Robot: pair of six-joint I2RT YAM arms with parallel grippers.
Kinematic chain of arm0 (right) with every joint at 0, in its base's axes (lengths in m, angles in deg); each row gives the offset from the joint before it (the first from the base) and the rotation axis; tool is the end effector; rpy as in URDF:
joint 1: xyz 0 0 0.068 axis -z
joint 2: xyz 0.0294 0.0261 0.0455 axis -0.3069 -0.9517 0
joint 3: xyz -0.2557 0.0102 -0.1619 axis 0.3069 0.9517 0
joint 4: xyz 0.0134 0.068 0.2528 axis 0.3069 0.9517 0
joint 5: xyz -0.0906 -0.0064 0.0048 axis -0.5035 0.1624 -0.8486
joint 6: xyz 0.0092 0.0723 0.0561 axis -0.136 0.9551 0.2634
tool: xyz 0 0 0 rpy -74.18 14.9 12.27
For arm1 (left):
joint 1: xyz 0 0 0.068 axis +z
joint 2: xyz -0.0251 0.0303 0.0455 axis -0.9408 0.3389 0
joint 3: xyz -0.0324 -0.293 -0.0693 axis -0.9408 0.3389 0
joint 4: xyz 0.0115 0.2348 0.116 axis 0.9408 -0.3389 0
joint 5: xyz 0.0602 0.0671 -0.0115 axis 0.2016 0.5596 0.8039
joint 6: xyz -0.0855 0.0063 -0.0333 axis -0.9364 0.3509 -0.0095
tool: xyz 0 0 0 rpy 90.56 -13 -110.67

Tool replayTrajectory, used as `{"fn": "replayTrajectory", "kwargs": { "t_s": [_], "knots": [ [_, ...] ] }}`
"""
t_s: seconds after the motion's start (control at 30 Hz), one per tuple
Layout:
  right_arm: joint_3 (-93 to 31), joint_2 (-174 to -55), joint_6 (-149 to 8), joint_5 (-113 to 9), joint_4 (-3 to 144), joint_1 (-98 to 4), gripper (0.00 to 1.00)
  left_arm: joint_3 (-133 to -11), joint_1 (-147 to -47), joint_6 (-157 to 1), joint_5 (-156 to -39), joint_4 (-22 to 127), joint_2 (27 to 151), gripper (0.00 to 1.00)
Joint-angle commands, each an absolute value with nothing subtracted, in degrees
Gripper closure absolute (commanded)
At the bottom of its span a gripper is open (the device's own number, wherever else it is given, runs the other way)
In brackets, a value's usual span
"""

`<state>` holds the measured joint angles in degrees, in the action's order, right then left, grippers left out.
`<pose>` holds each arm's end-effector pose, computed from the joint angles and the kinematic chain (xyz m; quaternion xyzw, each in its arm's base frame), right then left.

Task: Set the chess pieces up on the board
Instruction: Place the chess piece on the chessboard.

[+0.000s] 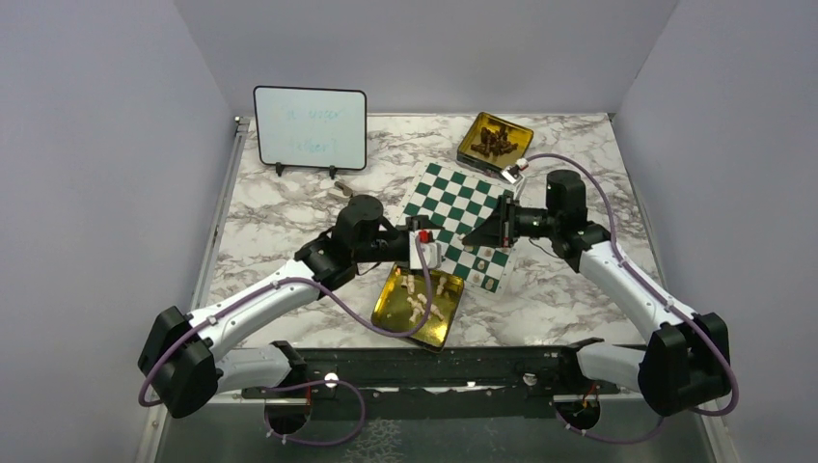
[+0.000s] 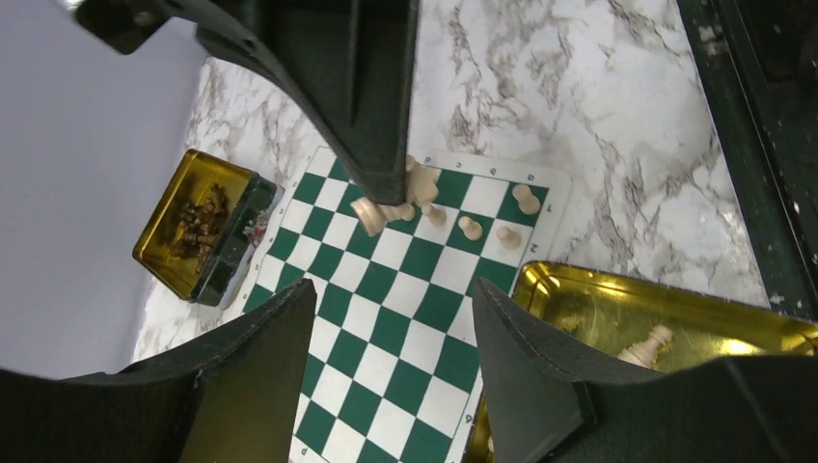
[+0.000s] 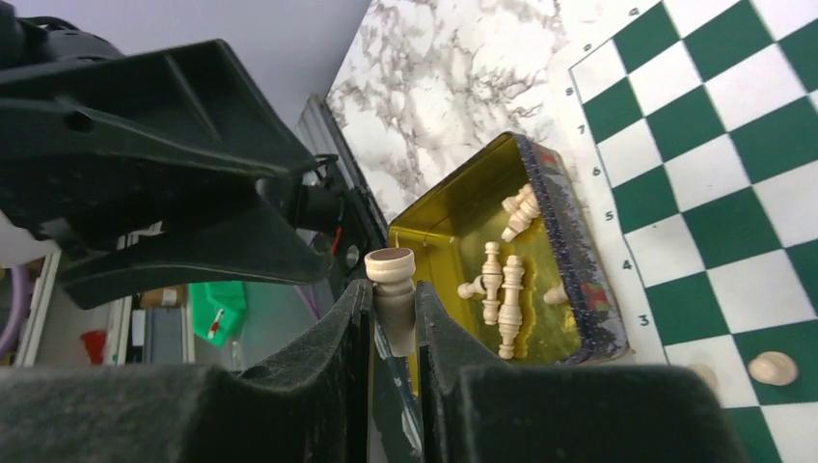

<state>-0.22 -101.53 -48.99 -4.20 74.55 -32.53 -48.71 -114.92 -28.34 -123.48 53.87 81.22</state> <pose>0.2405 0.1337 0.2897 -0.1522 0.7794 0.5402 0.2786 0.1781 -0.2421 0.3260 0.6369 0.4496 -0.2676 0.5662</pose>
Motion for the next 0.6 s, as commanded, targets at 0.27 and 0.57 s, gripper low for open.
{"fn": "replayTrajectory", "kwargs": {
  "t_s": [0.27,0.57],
  "knots": [
    [-1.78,-103.67,-49.56,-0.37,74.90,-37.16,0.84,-46.54,-118.14,-10.87,-123.27,45.22,77.78,0.35],
    [-2.81,-105.47,-49.51,-0.85,75.10,-40.17,0.84,-47.11,-119.14,-8.67,-122.50,45.14,78.40,0.33]
  ]
}}
